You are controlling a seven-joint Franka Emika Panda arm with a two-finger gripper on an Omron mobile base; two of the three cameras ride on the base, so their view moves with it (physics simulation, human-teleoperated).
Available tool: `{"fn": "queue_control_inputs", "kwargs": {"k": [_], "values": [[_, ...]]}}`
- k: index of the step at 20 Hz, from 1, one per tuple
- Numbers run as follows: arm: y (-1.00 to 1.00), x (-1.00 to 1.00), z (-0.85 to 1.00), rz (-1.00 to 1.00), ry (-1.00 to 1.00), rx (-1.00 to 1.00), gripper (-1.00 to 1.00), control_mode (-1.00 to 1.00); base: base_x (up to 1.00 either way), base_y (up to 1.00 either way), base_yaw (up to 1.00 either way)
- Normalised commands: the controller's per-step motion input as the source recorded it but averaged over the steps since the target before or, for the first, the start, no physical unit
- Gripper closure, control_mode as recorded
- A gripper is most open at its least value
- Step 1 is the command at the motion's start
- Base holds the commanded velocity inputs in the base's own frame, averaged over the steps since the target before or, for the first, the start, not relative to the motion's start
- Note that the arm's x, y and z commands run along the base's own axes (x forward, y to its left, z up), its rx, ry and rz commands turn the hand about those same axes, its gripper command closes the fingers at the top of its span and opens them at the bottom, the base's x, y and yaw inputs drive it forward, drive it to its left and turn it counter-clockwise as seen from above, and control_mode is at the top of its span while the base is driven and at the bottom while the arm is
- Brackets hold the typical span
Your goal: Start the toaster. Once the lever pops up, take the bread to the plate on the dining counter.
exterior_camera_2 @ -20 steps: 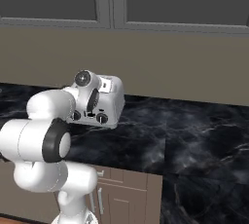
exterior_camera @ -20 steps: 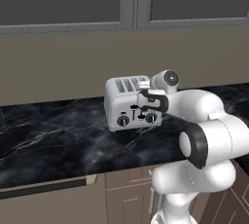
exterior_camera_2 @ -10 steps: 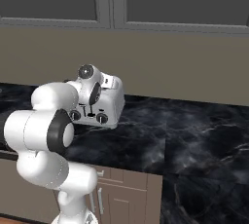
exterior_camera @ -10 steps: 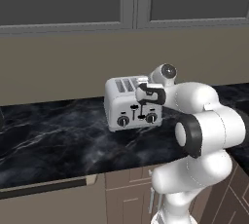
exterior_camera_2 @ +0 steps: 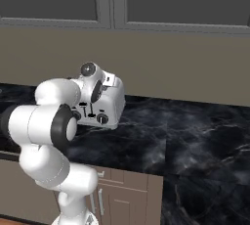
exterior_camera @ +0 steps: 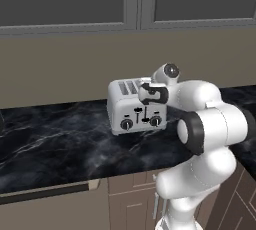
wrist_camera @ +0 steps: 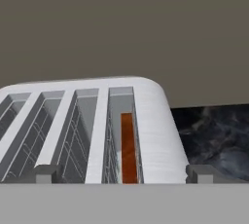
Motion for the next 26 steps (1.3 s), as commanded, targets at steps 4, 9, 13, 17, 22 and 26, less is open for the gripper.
{"fn": "queue_control_inputs", "kwargs": {"k": [4, 9, 13, 17, 22, 26], "values": [[0.0, 0.13, -0.04, 0.0, 0.0, 0.0, -1.0, -1.0, 0.0, 0.0, 0.0], [0.0, 0.13, -0.07, 0.0, 0.0, 0.0, -1.0, -1.0, 0.0, 0.0, 0.0], [0.0, 0.11, -0.11, 0.0, 0.0, 0.0, -1.0, -1.0, 0.0, 0.0, 0.0], [0.0, 0.13, -0.12, 0.0, 0.0, 0.0, -1.0, -1.0, 0.0, 0.0, 0.0], [0.0, 0.08, -0.17, 0.0, 0.0, 0.0, -1.0, -1.0, 0.0, 0.0, 0.0], [0.0, 0.04, -0.16, 0.0, 0.0, 0.0, -1.0, -1.0, 0.0, 0.0, 0.0]]}}
